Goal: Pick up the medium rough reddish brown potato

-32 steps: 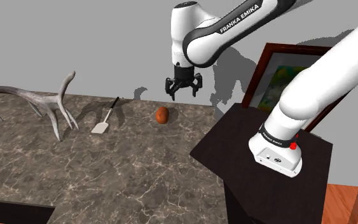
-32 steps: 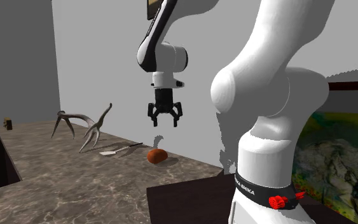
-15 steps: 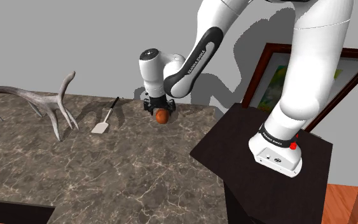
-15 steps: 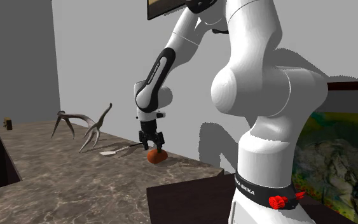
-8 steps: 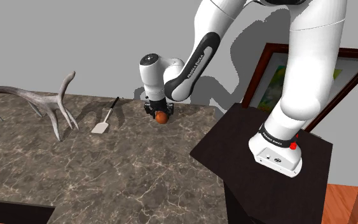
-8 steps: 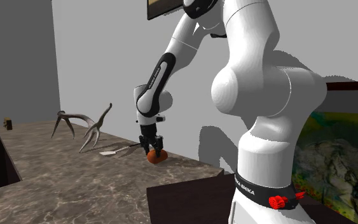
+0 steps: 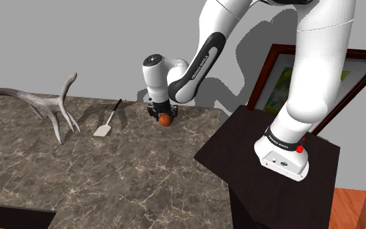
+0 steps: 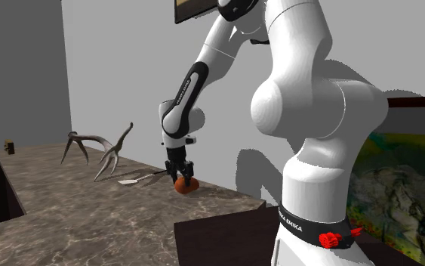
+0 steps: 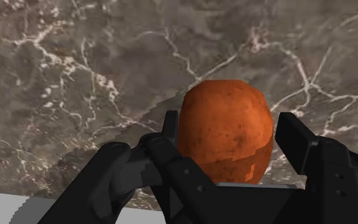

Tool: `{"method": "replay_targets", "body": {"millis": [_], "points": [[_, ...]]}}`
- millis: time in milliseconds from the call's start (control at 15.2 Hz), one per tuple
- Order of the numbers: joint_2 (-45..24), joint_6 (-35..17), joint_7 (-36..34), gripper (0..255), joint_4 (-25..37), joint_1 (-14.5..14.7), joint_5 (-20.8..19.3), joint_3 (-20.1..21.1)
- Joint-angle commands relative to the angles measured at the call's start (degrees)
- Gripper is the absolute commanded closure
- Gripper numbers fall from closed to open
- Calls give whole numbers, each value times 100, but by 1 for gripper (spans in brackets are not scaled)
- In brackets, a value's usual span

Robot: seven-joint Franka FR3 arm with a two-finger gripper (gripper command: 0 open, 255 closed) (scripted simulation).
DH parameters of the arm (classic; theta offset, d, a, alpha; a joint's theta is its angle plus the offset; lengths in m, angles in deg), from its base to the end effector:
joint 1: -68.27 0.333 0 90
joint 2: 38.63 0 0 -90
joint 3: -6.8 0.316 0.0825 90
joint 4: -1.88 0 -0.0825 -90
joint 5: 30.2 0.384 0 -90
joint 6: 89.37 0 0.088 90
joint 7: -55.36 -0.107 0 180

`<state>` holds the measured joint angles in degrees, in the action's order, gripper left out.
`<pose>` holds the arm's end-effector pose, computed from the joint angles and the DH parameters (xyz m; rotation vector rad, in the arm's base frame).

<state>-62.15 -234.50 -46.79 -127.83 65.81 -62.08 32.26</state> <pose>0.4781 0.2183 0.1871 2.7023 -1.3641 0.1211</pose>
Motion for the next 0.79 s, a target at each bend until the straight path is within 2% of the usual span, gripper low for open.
{"method": "replay_targets", "body": {"millis": [0,726], "points": [[101,71,82,255,-17,-49,102,64],[894,641,694,255,-81,-351,893,489]]}}
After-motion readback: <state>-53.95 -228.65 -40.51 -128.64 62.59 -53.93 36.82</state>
